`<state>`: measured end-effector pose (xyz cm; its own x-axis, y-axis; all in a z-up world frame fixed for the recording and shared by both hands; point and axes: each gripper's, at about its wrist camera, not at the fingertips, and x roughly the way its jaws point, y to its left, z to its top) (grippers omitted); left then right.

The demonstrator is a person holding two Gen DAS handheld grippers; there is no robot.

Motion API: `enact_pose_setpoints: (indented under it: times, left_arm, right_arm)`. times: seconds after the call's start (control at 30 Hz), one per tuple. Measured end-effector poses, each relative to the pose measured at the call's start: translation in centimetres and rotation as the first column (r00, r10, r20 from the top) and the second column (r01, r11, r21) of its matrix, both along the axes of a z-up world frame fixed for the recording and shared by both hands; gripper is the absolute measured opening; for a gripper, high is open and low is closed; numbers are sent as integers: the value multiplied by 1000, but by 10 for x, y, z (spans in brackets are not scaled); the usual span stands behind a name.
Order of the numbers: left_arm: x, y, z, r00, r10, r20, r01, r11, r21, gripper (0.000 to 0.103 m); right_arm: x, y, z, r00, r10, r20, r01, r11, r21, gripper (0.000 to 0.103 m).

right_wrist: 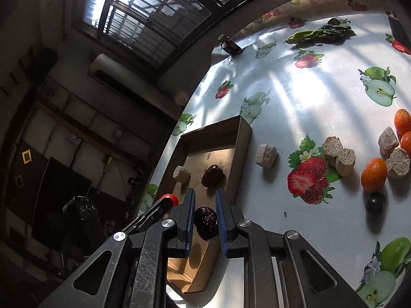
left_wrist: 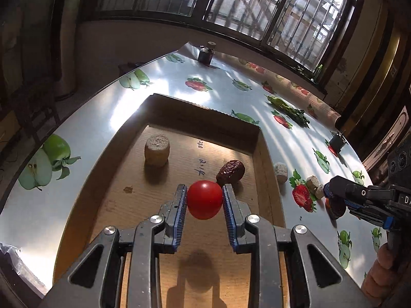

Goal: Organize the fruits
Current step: 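Carry tomato and small date into the box and open both grippers, then grasp a bread slice with the left gripper while the right grasps the dark round fruit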

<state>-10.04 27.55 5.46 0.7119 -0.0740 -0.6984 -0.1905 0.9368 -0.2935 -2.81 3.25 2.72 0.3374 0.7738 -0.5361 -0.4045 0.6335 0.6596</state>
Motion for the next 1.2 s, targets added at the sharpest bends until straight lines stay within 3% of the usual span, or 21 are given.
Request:
enact_pose_setpoints:
  times: [0.27,0.43,0.6,0.67,0.73,0.83,1.0,1.2]
  left_arm:
    - [20,37,-27,988,51,-147,-51,999,5,27]
    - [25,43,-28,984,73,-165,-73,997,5,28]
    - [25,46,-28,983,83,-164,-87,996,-20,29]
    - [21,50,-26,983,96,-154,-106,993,-58,38]
    - [16,53,-21,985,107,-134,-119,989,-83,39]
    - [8,52,-9,986,130,-104,-139,987,-85,46]
    - [-10,42,15,991,128,-42,-131,989,-74,55]
    - [-19,11,38,998,68,16,-68,997,-39,62]
  right_arm:
    - [16,95,-37,995,104,1,-101,973,-207,18]
    - [27,116,-51,993,116,-9,-114,959,-261,18]
    - [16,127,-46,991,121,64,-90,928,-361,18]
    - [13,129,-44,989,121,88,-78,917,-391,18]
    - [11,132,-44,987,125,99,-75,912,-404,20]
    - [8,132,-41,985,126,120,-67,911,-407,35]
    - [-1,109,-21,984,81,160,-17,931,-366,35]
    - [-23,44,-4,981,-19,192,84,938,-336,36]
